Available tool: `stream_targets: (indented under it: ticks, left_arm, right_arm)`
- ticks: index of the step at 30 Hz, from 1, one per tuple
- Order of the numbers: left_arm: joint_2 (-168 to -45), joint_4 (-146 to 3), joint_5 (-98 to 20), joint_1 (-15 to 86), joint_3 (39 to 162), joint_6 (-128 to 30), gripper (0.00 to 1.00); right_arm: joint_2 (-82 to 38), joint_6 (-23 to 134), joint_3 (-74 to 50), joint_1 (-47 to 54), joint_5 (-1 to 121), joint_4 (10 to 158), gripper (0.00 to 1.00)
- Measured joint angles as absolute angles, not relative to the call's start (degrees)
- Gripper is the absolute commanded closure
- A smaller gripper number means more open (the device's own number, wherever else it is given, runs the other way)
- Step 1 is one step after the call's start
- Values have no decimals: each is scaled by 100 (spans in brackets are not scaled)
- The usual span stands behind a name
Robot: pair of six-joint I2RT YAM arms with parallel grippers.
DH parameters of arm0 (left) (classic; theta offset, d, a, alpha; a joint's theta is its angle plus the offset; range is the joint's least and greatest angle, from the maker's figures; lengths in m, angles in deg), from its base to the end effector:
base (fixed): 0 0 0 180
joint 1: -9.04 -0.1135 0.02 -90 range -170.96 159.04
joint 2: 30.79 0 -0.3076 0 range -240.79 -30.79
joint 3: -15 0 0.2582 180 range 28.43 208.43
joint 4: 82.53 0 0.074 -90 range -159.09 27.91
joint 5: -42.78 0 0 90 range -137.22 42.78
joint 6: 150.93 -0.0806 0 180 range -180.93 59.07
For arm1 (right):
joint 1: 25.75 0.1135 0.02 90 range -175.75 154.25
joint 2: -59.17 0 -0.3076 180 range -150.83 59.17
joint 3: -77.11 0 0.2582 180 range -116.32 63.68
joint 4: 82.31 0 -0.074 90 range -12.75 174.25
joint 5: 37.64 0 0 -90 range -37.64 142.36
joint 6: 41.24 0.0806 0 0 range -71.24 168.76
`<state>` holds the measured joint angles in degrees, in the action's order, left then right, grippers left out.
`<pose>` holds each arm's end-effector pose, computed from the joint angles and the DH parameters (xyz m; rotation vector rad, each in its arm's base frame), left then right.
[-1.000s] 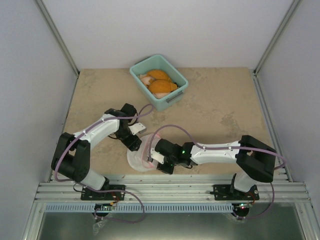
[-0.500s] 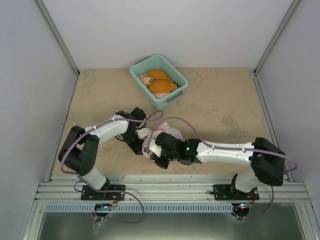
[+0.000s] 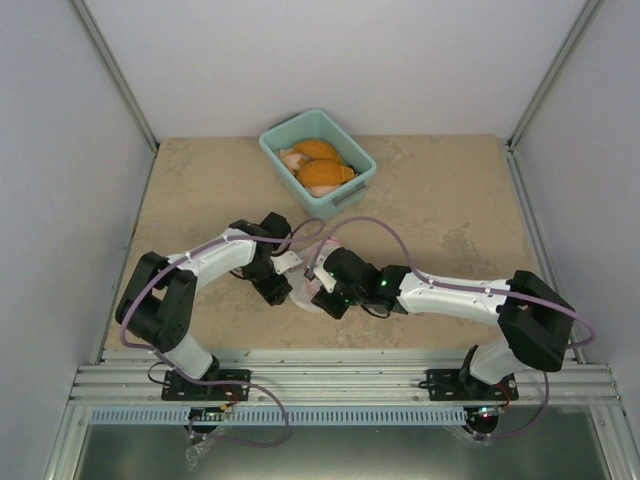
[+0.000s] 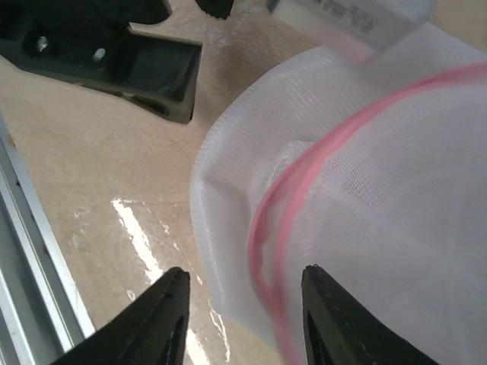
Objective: Unzip the laundry bag and remove the bra
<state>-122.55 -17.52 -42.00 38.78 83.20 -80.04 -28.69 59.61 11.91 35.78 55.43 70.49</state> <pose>0.2308 -0.1403 0.1635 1.2925 2.8417 -0.1453 0.1613 0.3065 0.2033 -1.1099 2.2856 0.6030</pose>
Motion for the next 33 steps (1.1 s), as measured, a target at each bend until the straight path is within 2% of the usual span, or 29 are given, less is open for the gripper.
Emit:
stream_targets:
  ticks: [3,4,5,9,13,18,23,26,28,33]
  left_arm:
    - [-12249,-1767,-4397,3740,8381,-7950,19]
    - [-12225,-1778,-4441,3644,8414,-7928,18]
    - [-12177,-1795,-4487,3545,8442,-7910,18]
    - [-11757,-1830,-4592,3139,8484,-7908,13]
    - [-11171,-1802,-4546,2824,8562,-7983,5]
    - [-10496,-1686,-4253,2573,9074,-8184,1]
    - [-10439,-1977,-4131,1838,9705,-8059,1]
    - [-10435,-2862,-4257,1314,9528,-7707,1]
    - [-10360,-3642,-4487,1163,9144,-7443,1]
    - [-10166,-5754,-4979,1124,7596,-6828,1]
  right_arm:
    - [-2714,5992,1204,3576,5476,6894,23]
    - [-2644,5959,1204,3576,5476,6868,4]
    - [-2552,5929,1204,3574,5478,6846,3]
    - [-1903,5870,1250,3275,5683,6890,2]
    - [-705,5863,1484,2247,6085,7117,2]
    - [401,5791,1532,442,6638,7320,2]
    - [268,5830,1536,-1857,7465,7403,2]
    - [174,6112,1812,-3197,7771,7823,2]
    - [237,6261,2098,-3606,7720,8245,2]
    - [604,6320,3165,-3724,7143,9569,2]
